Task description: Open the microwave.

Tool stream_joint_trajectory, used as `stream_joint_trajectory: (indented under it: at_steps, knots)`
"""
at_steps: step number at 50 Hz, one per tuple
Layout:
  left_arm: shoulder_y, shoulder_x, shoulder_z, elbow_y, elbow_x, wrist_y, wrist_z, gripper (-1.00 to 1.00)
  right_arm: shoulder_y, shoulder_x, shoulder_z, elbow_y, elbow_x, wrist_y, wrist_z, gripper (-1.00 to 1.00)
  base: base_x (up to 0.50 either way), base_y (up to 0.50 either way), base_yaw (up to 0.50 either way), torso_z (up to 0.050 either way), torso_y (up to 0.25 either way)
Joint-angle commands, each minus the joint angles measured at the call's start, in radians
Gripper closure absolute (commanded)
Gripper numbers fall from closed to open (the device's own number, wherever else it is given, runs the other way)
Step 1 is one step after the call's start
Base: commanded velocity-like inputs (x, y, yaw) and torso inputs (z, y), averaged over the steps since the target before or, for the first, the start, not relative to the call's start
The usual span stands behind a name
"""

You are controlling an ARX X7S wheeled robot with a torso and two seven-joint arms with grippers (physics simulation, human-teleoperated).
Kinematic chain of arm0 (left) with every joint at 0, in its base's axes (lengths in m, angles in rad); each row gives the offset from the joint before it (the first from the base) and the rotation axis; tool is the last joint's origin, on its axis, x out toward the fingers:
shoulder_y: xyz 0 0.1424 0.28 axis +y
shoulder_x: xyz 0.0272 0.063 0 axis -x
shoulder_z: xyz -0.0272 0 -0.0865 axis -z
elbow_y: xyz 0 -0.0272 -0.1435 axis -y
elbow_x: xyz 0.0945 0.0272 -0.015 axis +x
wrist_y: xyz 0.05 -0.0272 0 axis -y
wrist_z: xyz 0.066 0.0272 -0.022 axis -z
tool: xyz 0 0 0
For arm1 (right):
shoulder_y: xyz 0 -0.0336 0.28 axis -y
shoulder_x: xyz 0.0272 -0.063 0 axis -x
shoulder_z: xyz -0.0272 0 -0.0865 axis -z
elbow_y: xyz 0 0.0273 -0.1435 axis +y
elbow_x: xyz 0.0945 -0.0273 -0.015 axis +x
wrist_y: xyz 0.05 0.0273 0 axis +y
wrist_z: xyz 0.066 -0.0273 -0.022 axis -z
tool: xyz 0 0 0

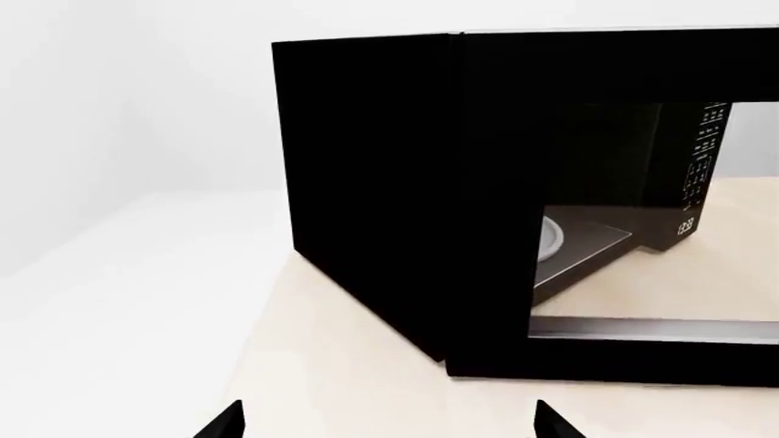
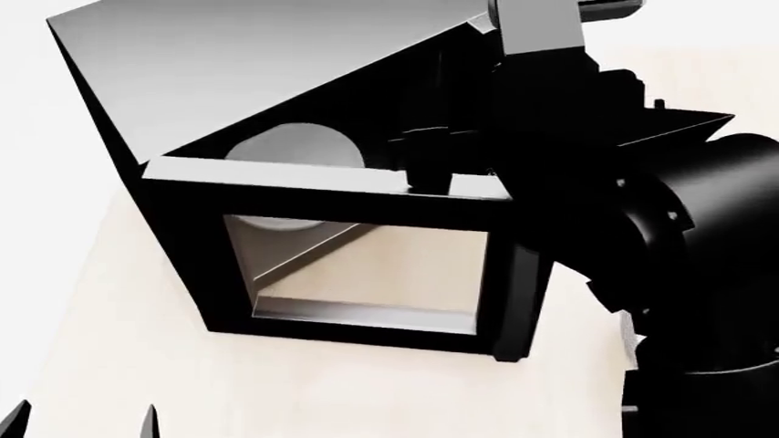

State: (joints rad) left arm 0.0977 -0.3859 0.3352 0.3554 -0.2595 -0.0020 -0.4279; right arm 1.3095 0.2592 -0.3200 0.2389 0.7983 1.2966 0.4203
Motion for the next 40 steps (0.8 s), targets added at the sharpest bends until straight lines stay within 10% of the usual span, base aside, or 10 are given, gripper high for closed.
stream_joint_trajectory:
  at_steps: [1, 40]
  knots:
    - [-0.002, 0.0, 0.004, -0.002, 0.001, 0.001, -0.002, -1.0, -0.064, 0.009, 0.018, -0.088, 0.095, 0.06, 0.021, -1.0, 0.0, 0.0, 0.0, 0.0, 0.0]
    - [-0.003, -0.01, 0.006, 0.003, -0.006, 0.001, -0.01, -1.0, -0.211, 0.027, 0.097, -0.324, 0.273, 0.142, 0.129, -1.0, 0.0, 0.0, 0.0, -0.001, -0.003]
